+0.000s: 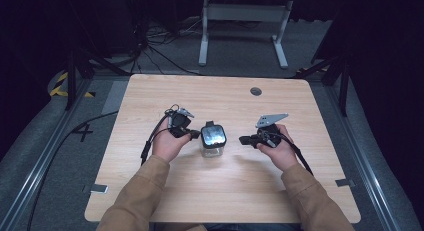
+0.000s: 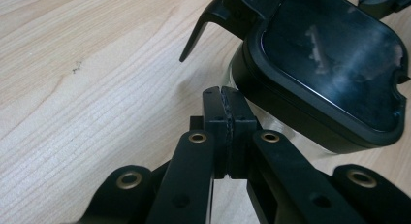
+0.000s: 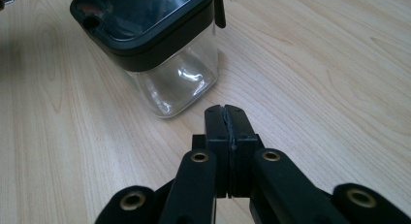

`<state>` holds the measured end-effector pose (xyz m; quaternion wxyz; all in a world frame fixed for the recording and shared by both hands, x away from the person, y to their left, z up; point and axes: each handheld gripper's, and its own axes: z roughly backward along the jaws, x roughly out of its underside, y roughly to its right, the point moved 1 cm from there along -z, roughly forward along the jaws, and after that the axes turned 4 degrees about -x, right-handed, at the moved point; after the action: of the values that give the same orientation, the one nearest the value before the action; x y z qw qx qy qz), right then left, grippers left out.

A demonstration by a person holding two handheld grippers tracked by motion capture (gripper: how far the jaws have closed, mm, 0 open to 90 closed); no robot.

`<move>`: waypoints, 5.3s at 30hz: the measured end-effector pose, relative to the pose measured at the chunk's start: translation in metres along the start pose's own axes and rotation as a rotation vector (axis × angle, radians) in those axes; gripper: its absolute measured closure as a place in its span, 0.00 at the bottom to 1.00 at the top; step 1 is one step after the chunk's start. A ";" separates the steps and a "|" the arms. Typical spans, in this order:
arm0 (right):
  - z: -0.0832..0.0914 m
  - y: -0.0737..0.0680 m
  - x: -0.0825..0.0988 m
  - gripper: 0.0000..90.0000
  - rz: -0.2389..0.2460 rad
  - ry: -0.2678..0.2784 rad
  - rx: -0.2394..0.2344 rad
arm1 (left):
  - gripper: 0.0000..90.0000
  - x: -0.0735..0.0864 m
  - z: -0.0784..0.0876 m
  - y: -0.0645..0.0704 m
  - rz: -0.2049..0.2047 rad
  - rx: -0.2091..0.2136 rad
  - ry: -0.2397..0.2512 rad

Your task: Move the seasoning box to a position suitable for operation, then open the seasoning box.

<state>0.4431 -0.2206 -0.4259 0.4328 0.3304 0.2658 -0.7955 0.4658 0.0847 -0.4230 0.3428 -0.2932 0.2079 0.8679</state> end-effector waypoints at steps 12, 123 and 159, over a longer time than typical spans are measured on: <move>0.010 0.000 0.010 1.00 -0.025 0.002 0.023 | 0.99 -0.009 -0.008 -0.003 0.013 0.011 0.028; -0.010 -0.041 -0.028 1.00 0.083 0.076 -0.115 | 0.89 -0.063 0.007 -0.006 -0.050 0.119 0.137; -0.007 -0.015 -0.089 1.00 0.079 0.215 -0.075 | 0.89 0.034 0.082 0.011 -0.087 0.055 0.188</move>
<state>0.4684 -0.1630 -0.3607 0.4449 0.4076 0.3270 -0.7273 0.4076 0.1390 -0.3821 0.3670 -0.3726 0.2501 0.8148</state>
